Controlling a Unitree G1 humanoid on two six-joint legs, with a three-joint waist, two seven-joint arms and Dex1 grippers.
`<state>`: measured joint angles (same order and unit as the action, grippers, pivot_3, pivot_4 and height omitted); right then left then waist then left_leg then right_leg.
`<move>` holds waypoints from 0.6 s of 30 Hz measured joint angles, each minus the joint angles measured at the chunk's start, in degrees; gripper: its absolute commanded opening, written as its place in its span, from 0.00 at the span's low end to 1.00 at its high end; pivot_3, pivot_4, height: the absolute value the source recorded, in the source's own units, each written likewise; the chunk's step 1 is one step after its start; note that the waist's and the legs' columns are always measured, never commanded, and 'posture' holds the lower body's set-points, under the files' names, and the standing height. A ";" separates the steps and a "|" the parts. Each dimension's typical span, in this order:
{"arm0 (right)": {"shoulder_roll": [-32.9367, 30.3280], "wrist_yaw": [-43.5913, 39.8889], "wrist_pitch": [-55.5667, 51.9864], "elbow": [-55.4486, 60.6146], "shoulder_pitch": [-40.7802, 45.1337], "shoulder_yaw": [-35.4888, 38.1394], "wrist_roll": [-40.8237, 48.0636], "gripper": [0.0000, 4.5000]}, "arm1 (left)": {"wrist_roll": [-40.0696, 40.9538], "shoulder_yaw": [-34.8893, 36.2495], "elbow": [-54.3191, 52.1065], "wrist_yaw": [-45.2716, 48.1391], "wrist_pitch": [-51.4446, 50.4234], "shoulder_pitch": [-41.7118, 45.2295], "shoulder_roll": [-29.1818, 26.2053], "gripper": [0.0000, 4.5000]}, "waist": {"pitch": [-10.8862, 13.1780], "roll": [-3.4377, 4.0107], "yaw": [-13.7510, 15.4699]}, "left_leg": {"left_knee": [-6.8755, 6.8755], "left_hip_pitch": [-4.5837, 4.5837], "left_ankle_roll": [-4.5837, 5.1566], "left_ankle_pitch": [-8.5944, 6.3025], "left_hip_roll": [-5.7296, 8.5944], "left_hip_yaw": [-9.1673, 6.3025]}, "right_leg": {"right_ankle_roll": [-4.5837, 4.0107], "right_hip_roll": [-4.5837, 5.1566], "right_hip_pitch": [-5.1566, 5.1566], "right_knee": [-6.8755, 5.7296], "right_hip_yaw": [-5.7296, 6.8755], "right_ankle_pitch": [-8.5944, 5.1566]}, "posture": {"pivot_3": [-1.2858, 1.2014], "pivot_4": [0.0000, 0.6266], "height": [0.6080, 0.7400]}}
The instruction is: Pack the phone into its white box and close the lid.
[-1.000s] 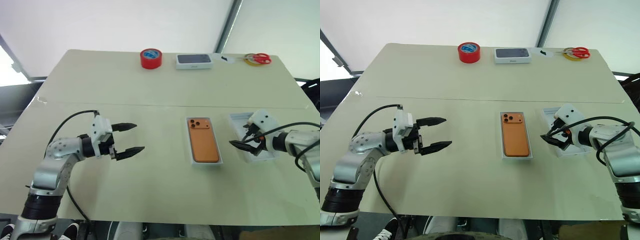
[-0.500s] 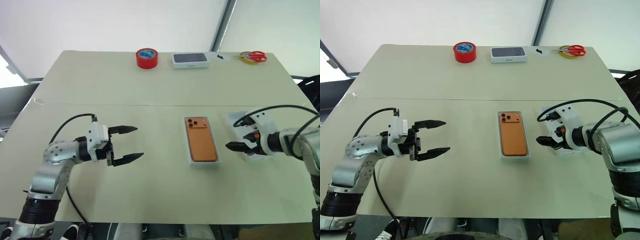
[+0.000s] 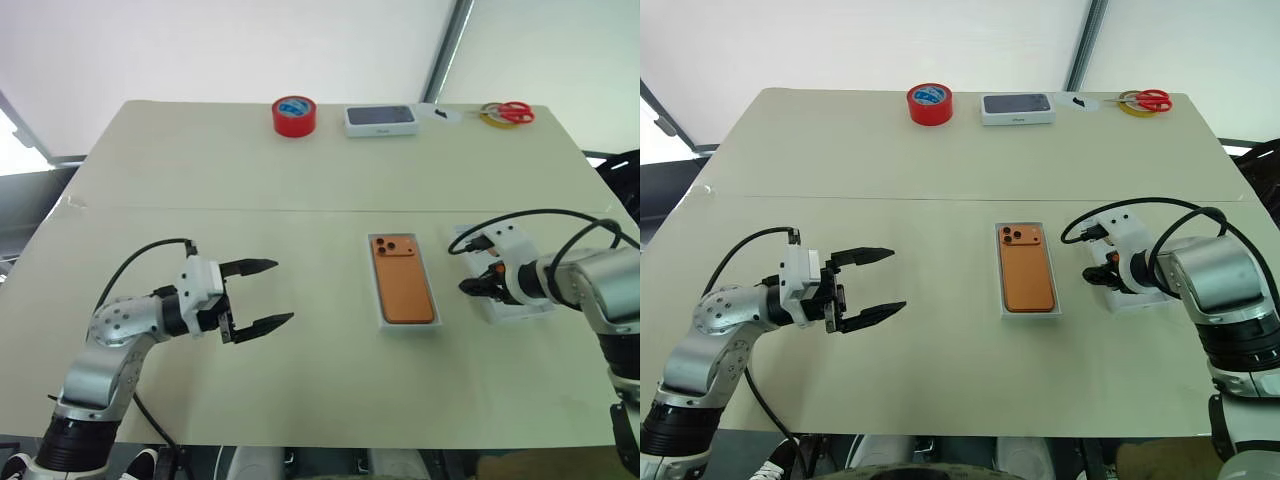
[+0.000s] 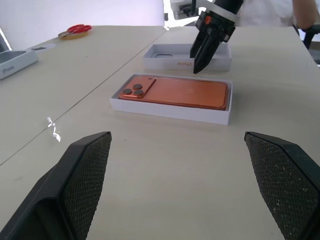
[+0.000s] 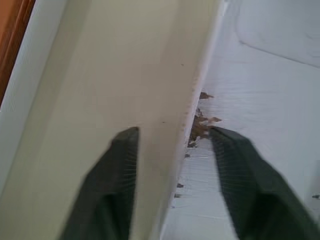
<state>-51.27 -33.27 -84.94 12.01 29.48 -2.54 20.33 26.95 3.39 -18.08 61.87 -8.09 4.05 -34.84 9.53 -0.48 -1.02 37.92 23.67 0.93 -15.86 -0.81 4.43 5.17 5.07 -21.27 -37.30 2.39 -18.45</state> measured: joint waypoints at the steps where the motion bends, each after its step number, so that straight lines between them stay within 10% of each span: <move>1: 0.25 0.46 0.03 -0.03 0.17 -0.11 -0.12 0.11 | 0.00 0.00 -0.13 -0.18 -0.04 0.01 0.00 1.00 | 0.00 0.00 -0.01 | 0.00 0.00 0.00 0.00 0.00 0.00 | 0.00 0.00 0.00 0.00 0.00 0.00 | 0.52 0.24 0.92; 9: 2.82 3.04 0.22 -0.56 1.13 -0.14 -0.54 0.01 | -0.32 -0.34 0.62 -1.40 0.00 1.34 0.04 1.00 | -0.05 -0.07 -0.19 | 0.02 -0.02 0.00 0.00 0.00 0.00 | 0.01 -0.02 0.04 -0.02 0.00 0.00 | 0.52 0.24 0.92; 18: 16.73 7.87 11.45 -5.94 8.34 9.59 -0.12 0.00 | 0.02 -0.55 2.55 -4.05 -2.85 3.38 1.93 0.11 | 0.02 0.03 -0.05 | 0.07 0.19 -0.26 0.17 0.00 0.08 | 0.04 -0.11 -0.17 -0.10 0.00 0.02 | 0.52 0.24 0.92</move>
<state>-34.55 -25.40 -73.49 6.07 37.83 7.05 20.21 26.98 2.84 -15.52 57.82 -10.95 7.43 -32.92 9.55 -0.45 -1.07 37.99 23.86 0.68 -15.68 -0.82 4.51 5.21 4.95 -21.44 -37.39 2.39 -18.43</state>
